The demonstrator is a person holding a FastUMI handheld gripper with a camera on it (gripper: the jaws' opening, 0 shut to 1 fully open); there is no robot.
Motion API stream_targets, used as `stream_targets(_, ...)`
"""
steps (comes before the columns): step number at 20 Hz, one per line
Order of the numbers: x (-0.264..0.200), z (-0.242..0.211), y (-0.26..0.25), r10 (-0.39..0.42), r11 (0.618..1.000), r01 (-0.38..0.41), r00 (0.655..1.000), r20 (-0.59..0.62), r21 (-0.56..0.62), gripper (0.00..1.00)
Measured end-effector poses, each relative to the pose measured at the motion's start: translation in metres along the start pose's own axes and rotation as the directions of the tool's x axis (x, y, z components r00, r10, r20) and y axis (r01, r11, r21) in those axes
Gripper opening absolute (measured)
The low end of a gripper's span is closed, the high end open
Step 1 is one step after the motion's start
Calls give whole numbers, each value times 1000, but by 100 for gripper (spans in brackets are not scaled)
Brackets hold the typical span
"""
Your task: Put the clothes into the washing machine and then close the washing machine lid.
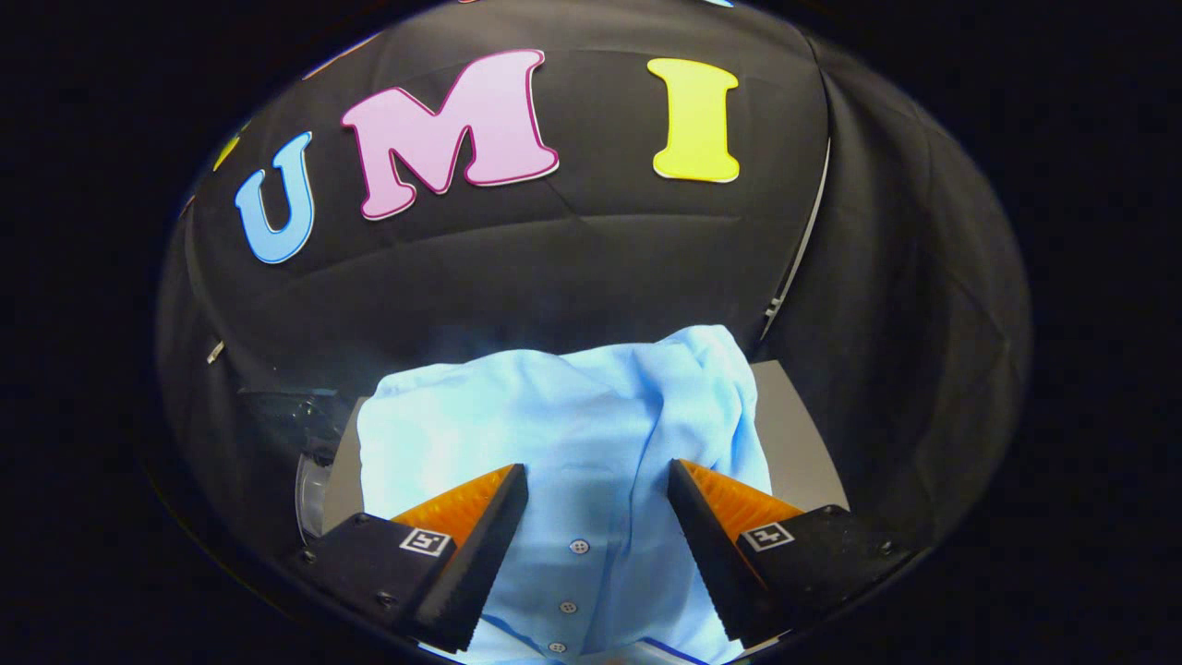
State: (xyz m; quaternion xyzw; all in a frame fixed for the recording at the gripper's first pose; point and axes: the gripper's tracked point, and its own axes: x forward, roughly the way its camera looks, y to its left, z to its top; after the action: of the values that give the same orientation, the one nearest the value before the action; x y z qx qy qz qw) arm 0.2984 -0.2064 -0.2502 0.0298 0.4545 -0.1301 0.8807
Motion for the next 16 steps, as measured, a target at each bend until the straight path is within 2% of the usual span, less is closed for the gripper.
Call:
stream_targets(4,5,-4,2,-23,996,19,999,-41,-89,97)
stream_targets(6,7,-3,8,-8,995,1,998,-64,-101,96)
stream_targets(7,11,-2,11,1,994,-8,998,-65,-107,89)
stream_targets(10,12,-2,14,8,990,-17,998,-64,-143,36)
stream_targets(12,11,2,14,33,996,-37,998,-54,-84,5)
stream_targets(16,5,1,16,61,997,-62,998,-23,-55,5)
